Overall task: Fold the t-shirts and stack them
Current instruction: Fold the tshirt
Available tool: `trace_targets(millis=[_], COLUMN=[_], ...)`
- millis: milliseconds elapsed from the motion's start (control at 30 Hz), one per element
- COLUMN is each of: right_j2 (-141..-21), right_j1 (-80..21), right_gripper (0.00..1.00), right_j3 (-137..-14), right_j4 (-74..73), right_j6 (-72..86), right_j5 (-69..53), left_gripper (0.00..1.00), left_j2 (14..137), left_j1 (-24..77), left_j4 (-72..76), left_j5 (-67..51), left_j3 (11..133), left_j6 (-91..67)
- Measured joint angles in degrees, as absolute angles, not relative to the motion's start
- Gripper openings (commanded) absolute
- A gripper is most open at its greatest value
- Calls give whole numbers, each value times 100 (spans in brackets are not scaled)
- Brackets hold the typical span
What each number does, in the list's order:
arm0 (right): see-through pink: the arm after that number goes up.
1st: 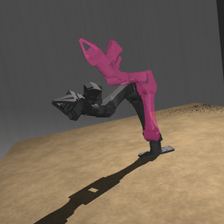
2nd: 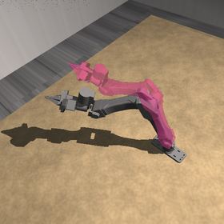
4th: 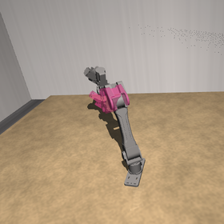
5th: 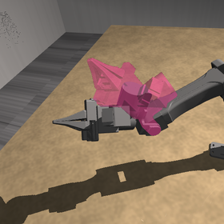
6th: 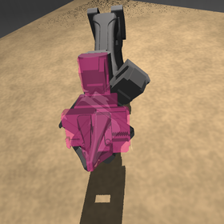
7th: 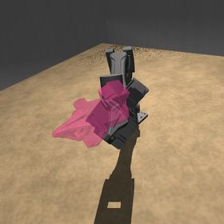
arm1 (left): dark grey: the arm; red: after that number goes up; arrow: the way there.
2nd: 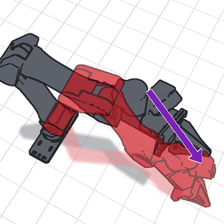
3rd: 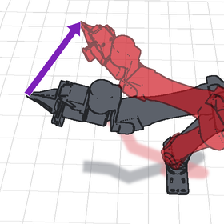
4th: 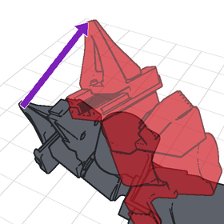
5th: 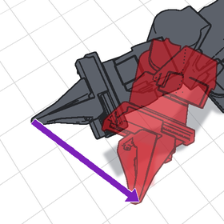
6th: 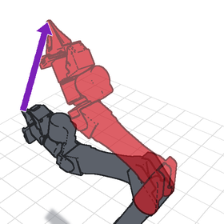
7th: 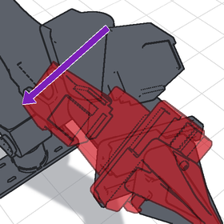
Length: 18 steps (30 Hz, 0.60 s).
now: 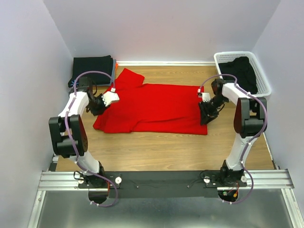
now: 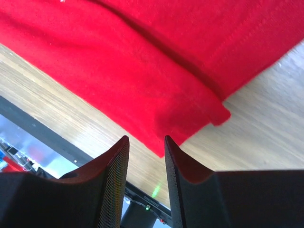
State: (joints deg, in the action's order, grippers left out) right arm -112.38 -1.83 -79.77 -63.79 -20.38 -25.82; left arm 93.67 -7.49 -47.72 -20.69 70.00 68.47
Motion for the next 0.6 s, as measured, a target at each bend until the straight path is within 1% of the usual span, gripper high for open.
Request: trace_targets(millis=[133,267,600], right_j2=[-11358,-11421,-11356], right_j1=[-215,-215,-235], right_gripper=[41,40,39], right_j3=[-7881,-7592,-7481], right_j4=[-6211,-6077,-6073], right_j6=[-2029,-1992,-1894], right_j5=[-2576,-2471,-2231], left_gripper=[28,28,29], left_j2=[9778,9929,9926], left_j1=[-755,-867,-1627], left_j4=[-4606,-4399,-4154], left_j5=[-2403,-2423,-2292], left_j3=[6580,6235,6342], left_j6=[6331,5999,5749])
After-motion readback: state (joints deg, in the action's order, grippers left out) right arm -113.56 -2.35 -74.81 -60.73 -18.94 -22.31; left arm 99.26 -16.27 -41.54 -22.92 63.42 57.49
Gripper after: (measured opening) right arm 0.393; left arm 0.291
